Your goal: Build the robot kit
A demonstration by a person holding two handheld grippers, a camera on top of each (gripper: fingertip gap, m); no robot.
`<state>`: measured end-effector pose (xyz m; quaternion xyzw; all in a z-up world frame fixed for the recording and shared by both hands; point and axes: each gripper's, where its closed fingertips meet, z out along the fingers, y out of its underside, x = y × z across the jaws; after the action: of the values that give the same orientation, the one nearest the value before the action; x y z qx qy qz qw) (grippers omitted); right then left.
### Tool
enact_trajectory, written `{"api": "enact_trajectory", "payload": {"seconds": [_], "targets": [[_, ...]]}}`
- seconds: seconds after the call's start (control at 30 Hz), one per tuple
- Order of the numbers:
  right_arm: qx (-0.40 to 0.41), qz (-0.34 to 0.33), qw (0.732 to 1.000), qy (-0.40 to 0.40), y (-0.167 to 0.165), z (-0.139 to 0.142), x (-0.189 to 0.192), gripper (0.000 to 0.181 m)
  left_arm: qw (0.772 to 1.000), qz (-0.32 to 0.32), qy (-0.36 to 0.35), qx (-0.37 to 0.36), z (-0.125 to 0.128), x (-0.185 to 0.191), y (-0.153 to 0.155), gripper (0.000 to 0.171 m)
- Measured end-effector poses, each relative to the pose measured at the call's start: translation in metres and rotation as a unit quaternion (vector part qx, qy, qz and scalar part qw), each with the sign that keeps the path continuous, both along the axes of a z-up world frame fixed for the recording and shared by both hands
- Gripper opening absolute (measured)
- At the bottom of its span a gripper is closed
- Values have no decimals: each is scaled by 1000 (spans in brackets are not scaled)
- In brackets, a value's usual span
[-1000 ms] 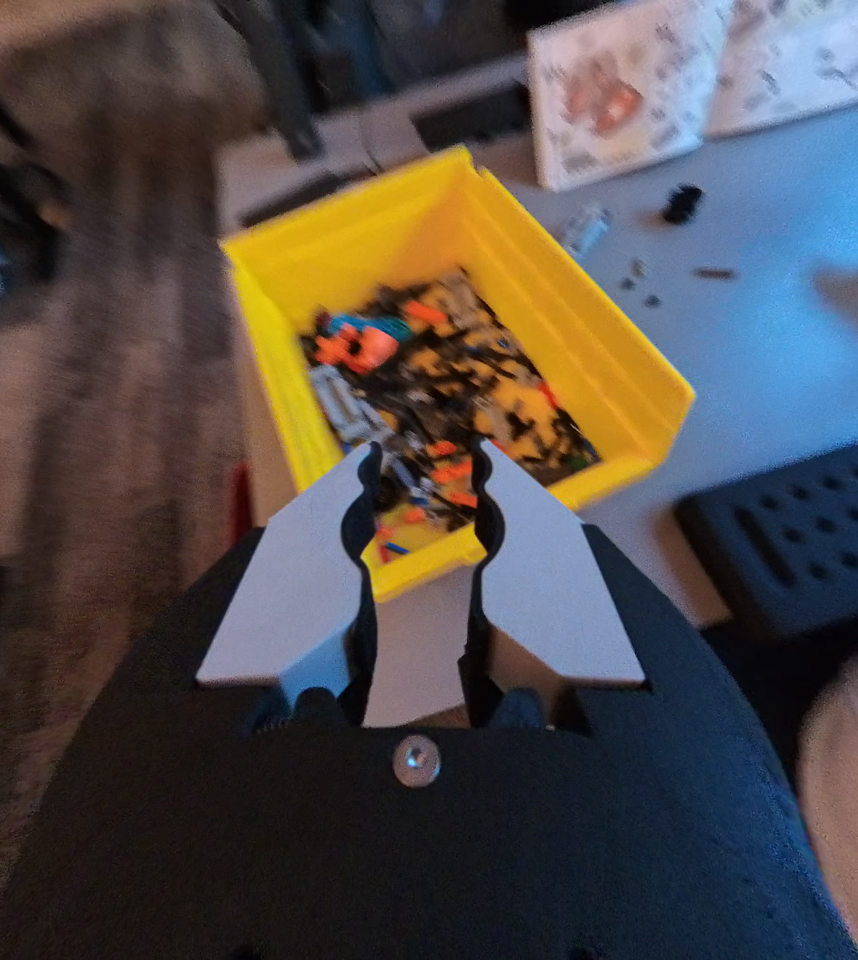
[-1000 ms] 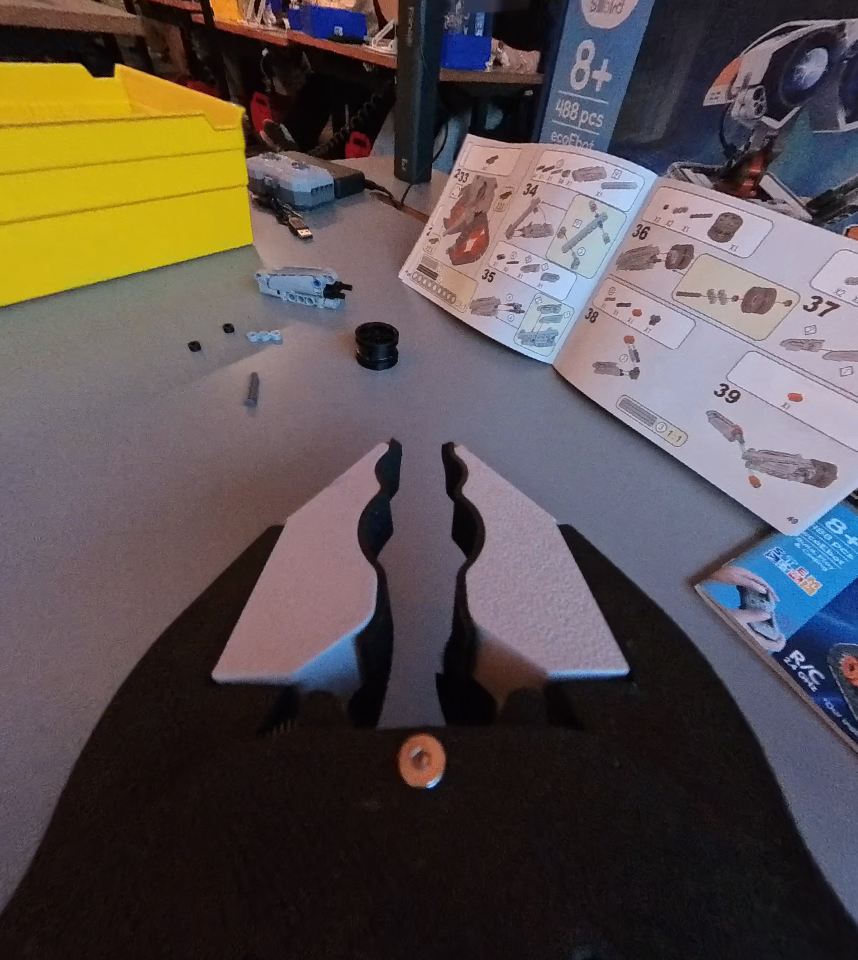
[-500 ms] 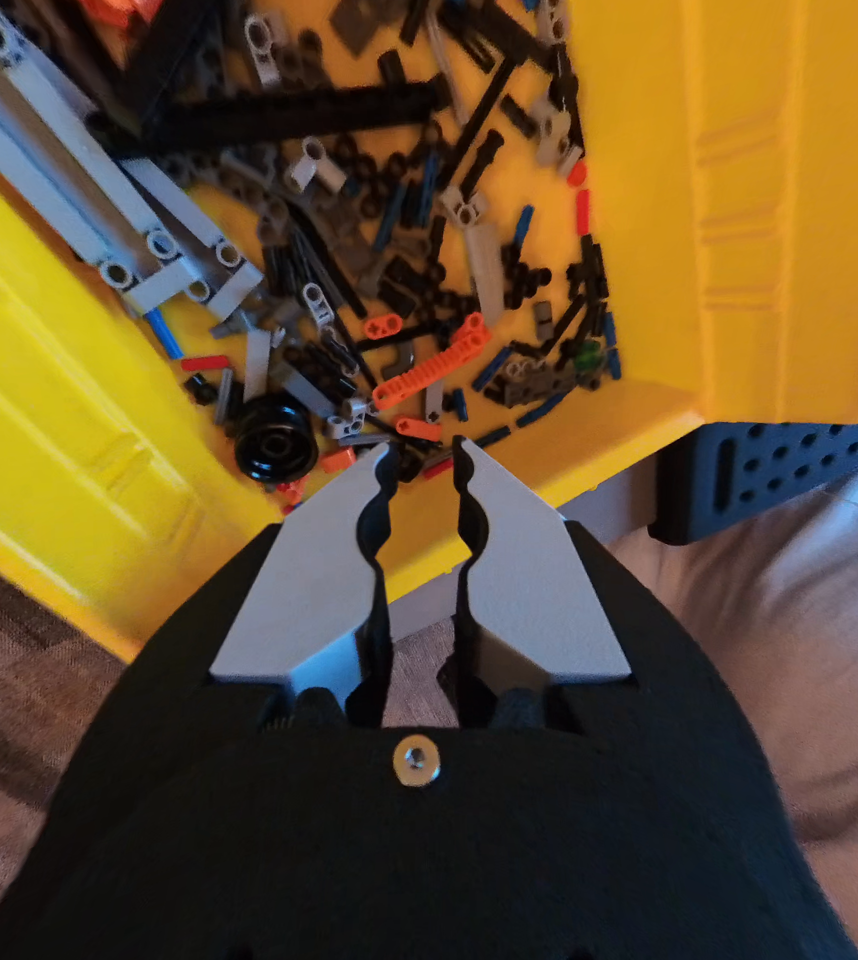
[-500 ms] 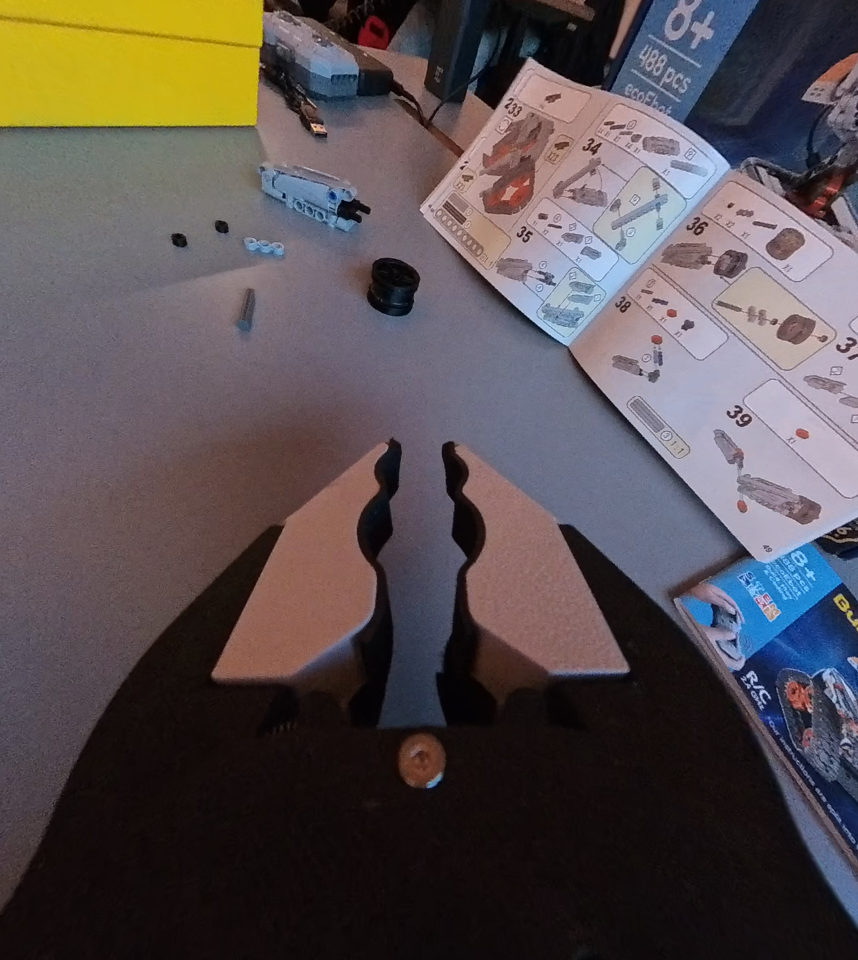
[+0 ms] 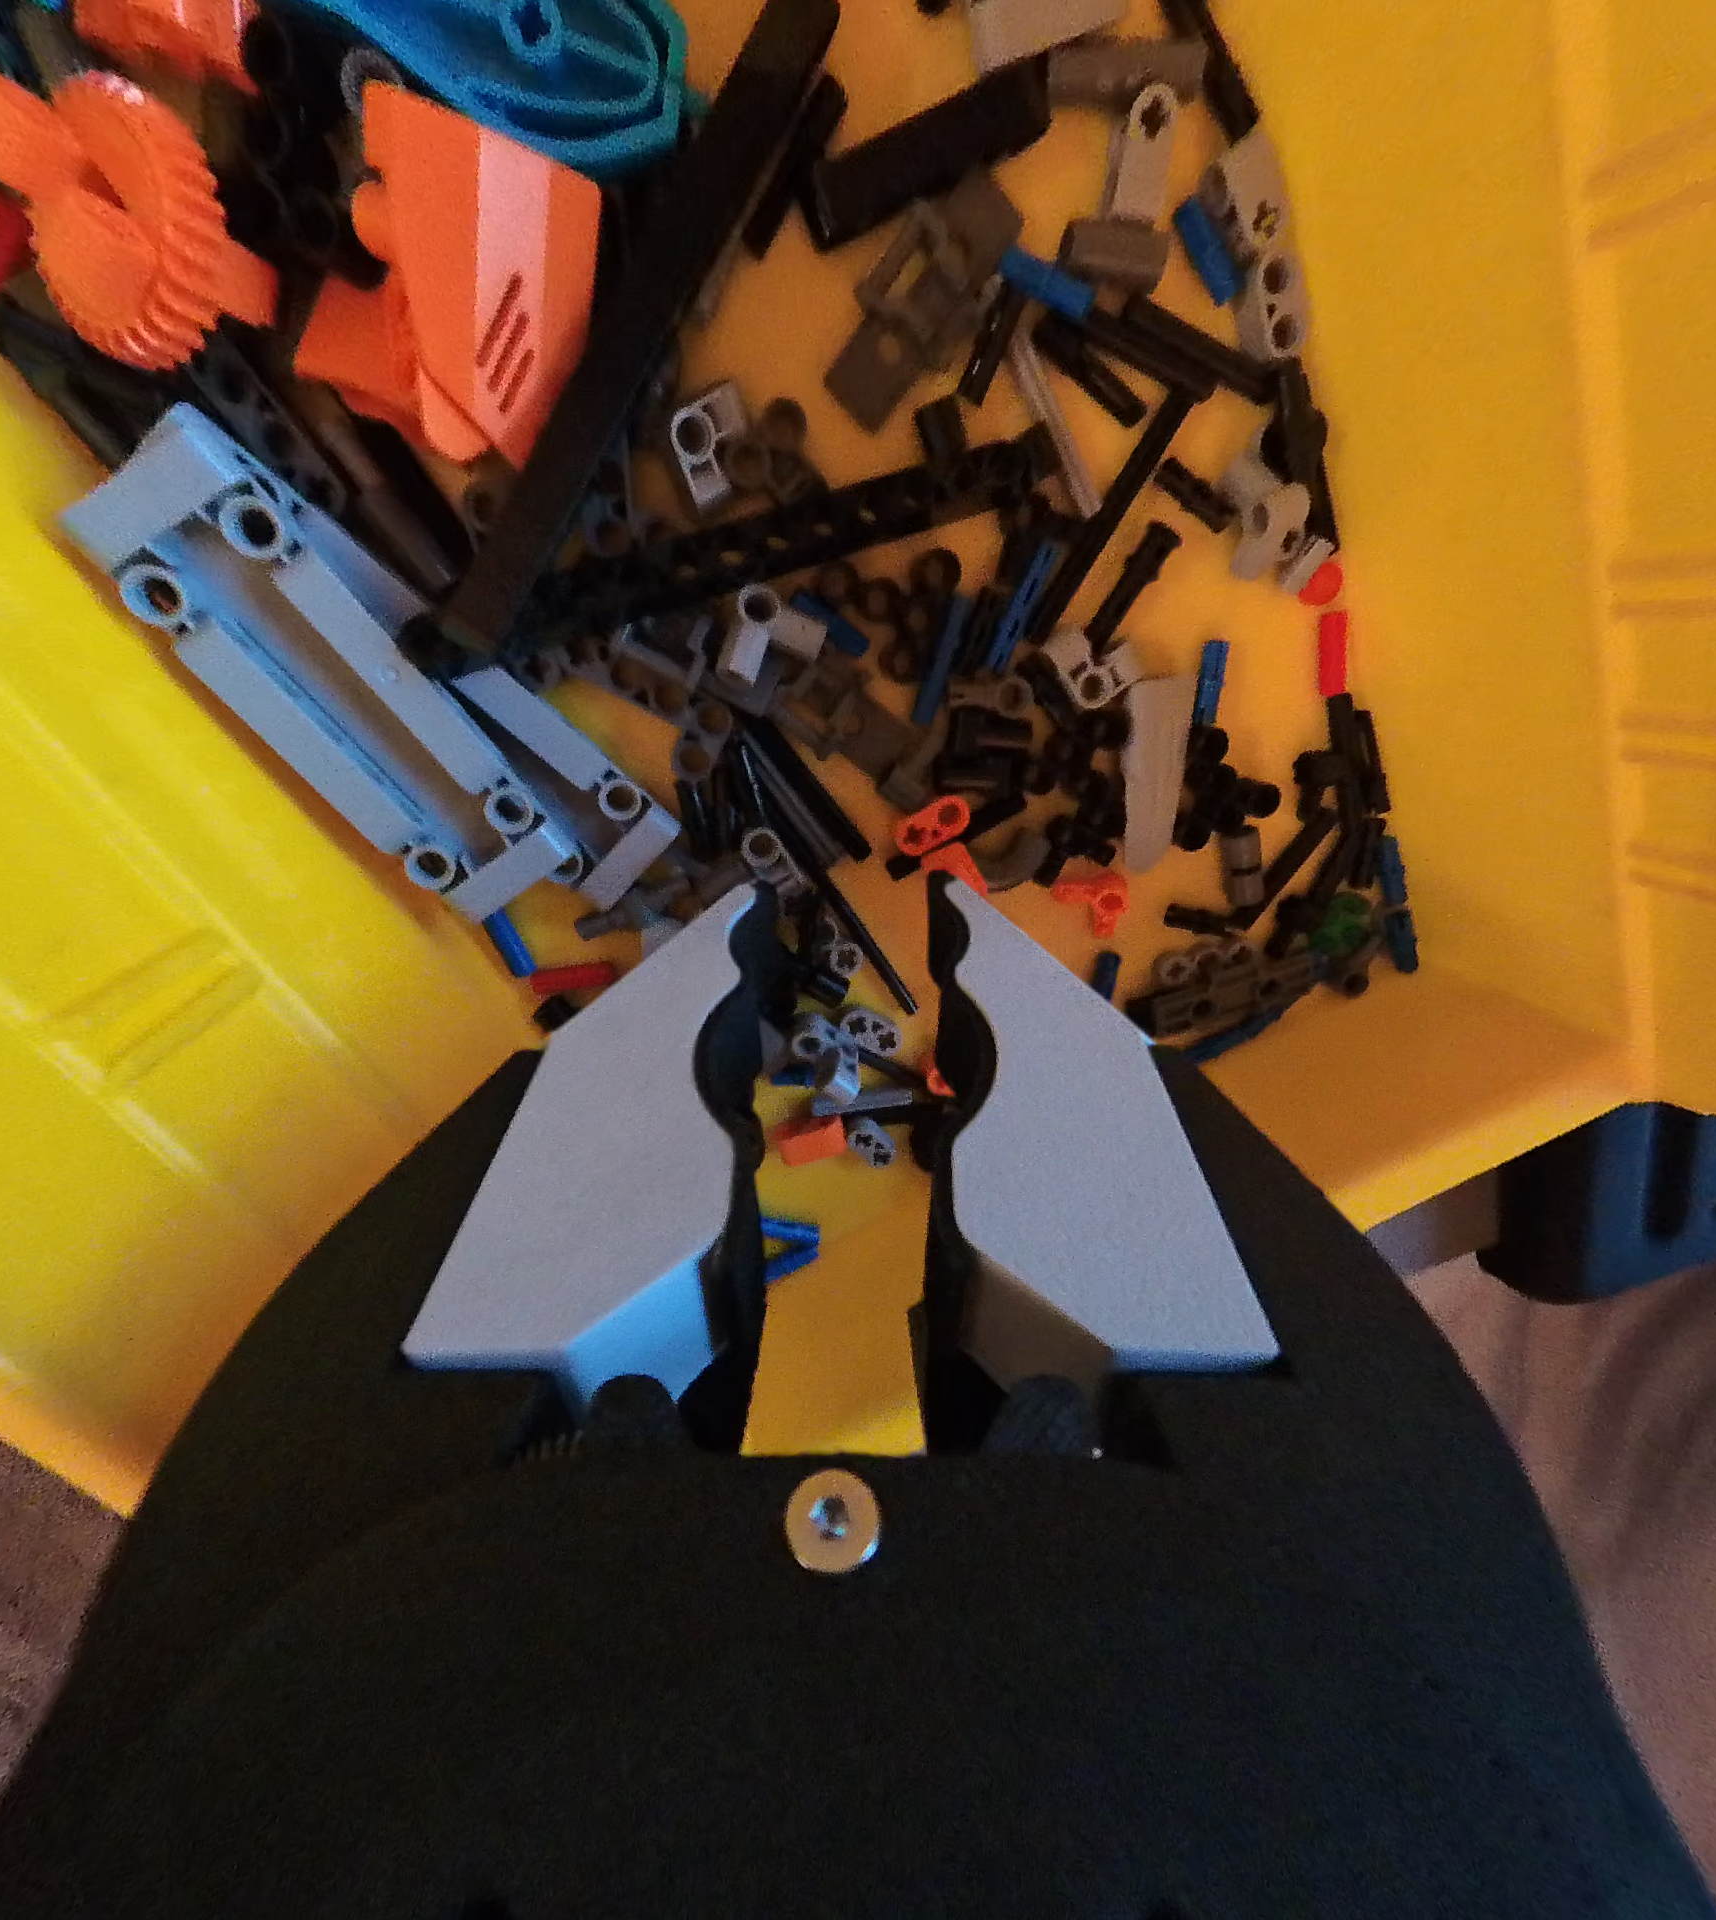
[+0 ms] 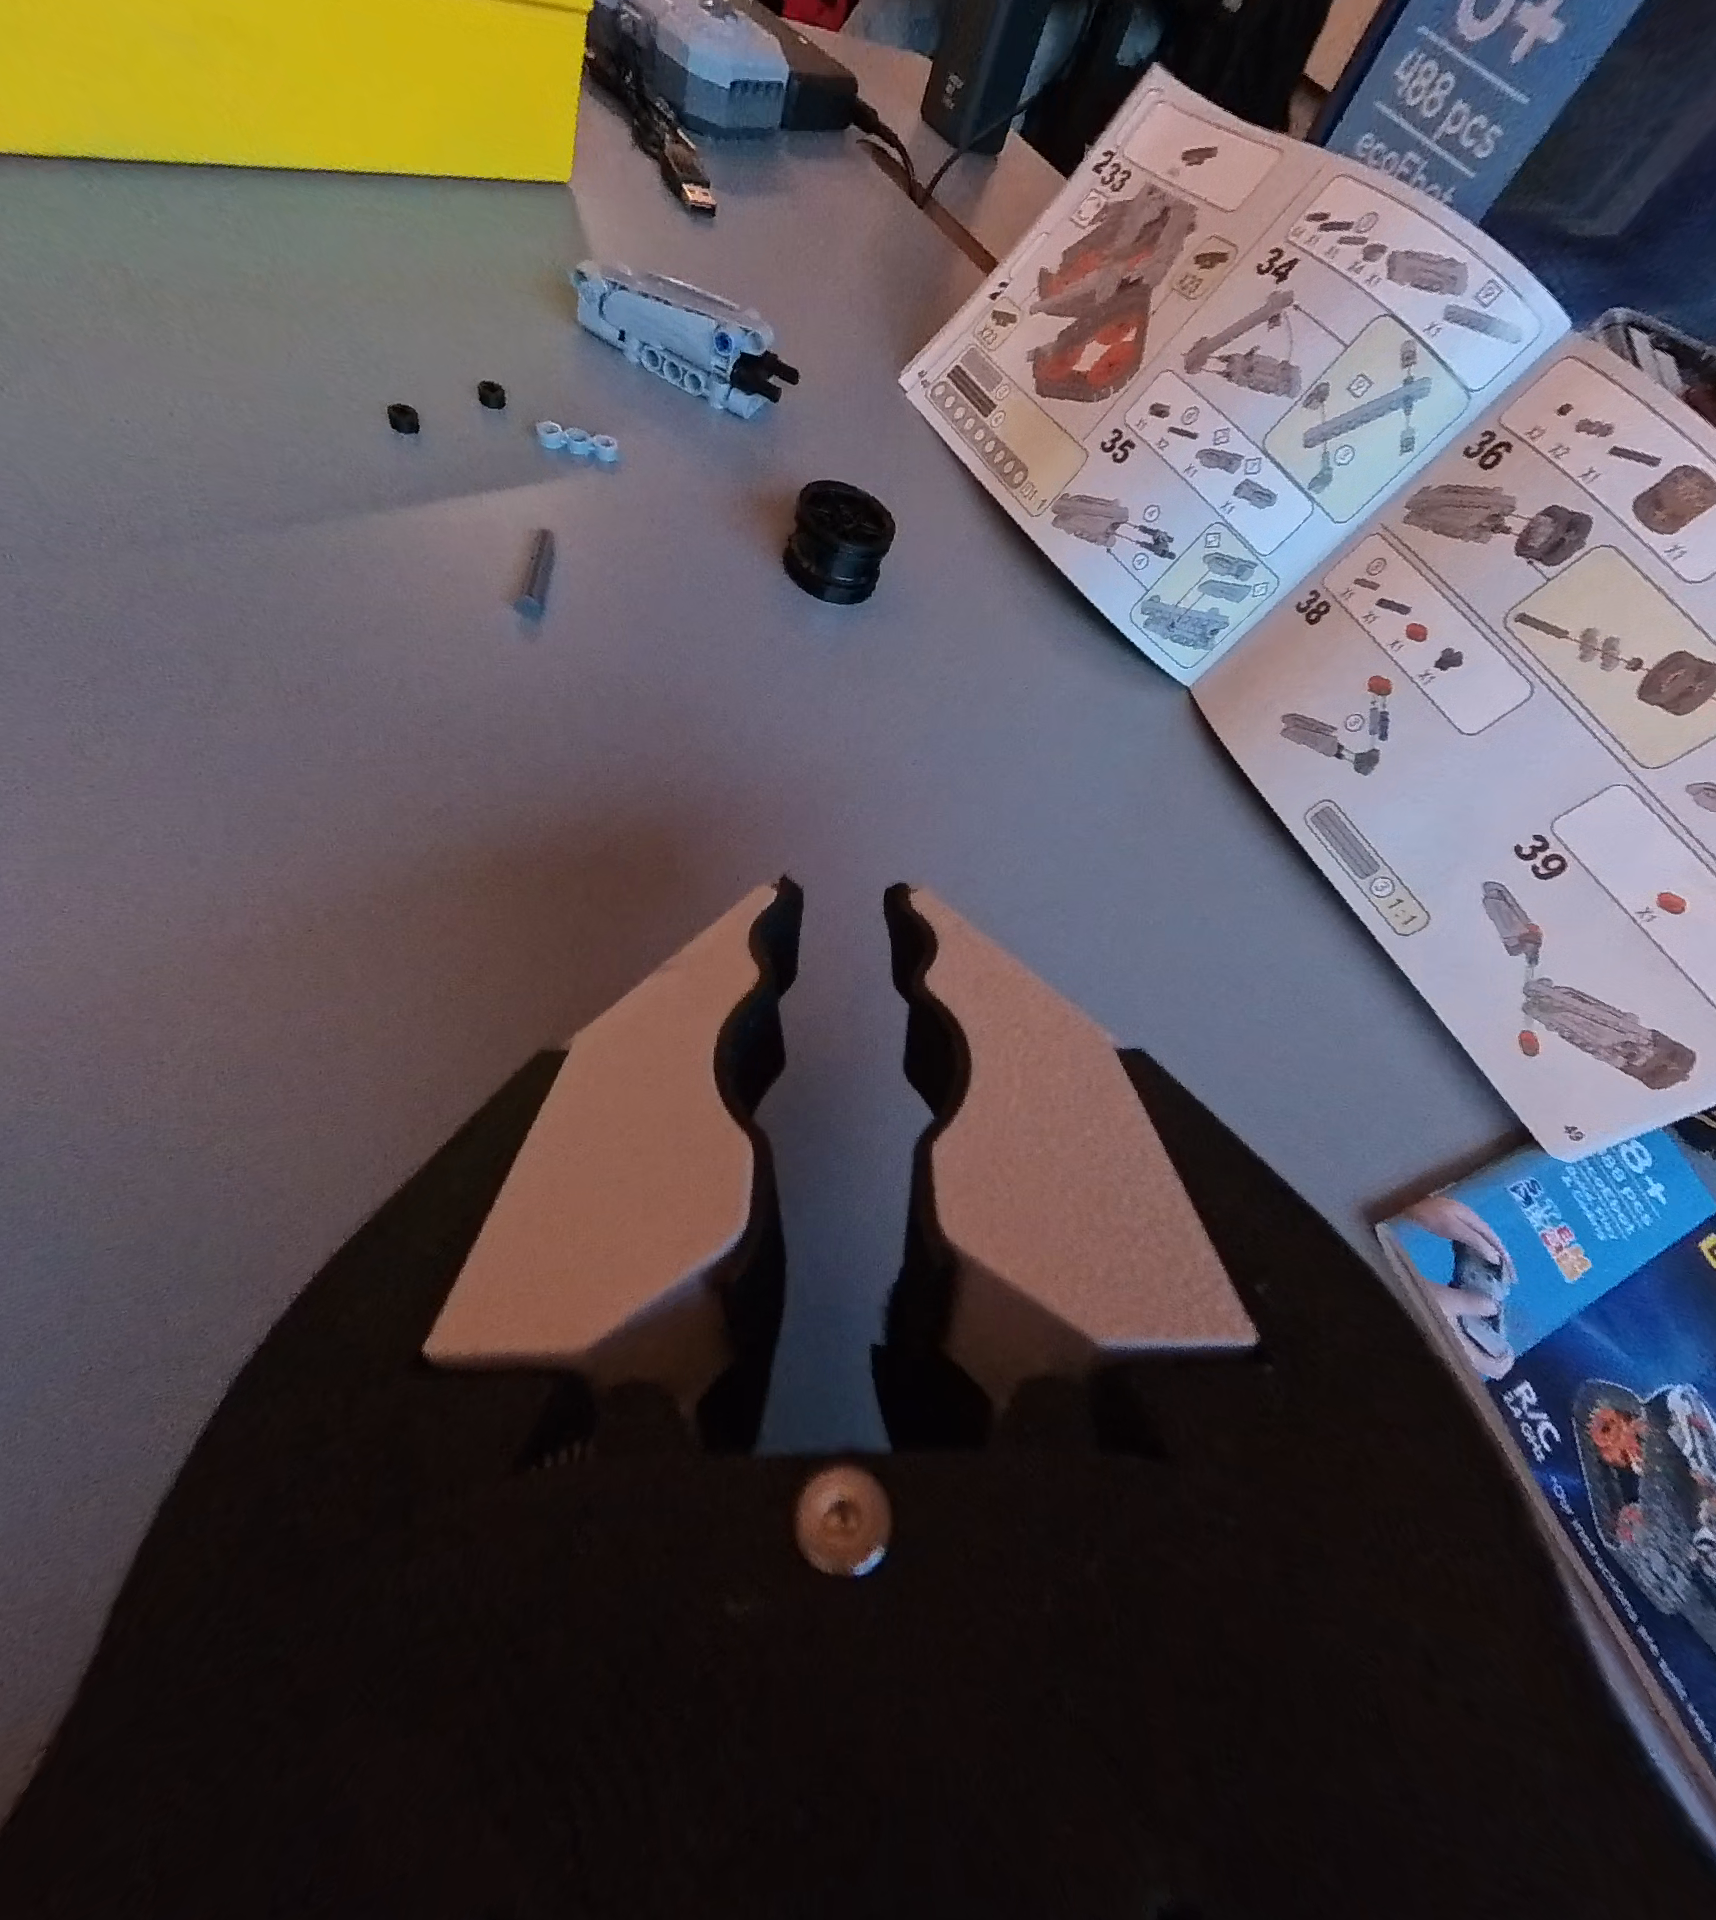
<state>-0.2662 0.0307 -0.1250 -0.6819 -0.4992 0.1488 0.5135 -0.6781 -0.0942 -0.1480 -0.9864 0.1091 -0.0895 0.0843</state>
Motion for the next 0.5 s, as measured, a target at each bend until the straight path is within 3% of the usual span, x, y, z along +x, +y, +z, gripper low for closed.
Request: {"api": "enact_trajectory", "payload": {"seconds": [0.2,0.3,0.5], "targets": [[19,9,999,-31,-3,-5,-1,16,1000,9,8,-17,6,-9,-17,22],[20,10,999,-45,-3,-9,-3,16,1000,24,-19,-2,9,-6,-14,20],[29,14,997,-66,-3,-14,-4,16,999,17,7,28,10,-11,-1,8]]}}
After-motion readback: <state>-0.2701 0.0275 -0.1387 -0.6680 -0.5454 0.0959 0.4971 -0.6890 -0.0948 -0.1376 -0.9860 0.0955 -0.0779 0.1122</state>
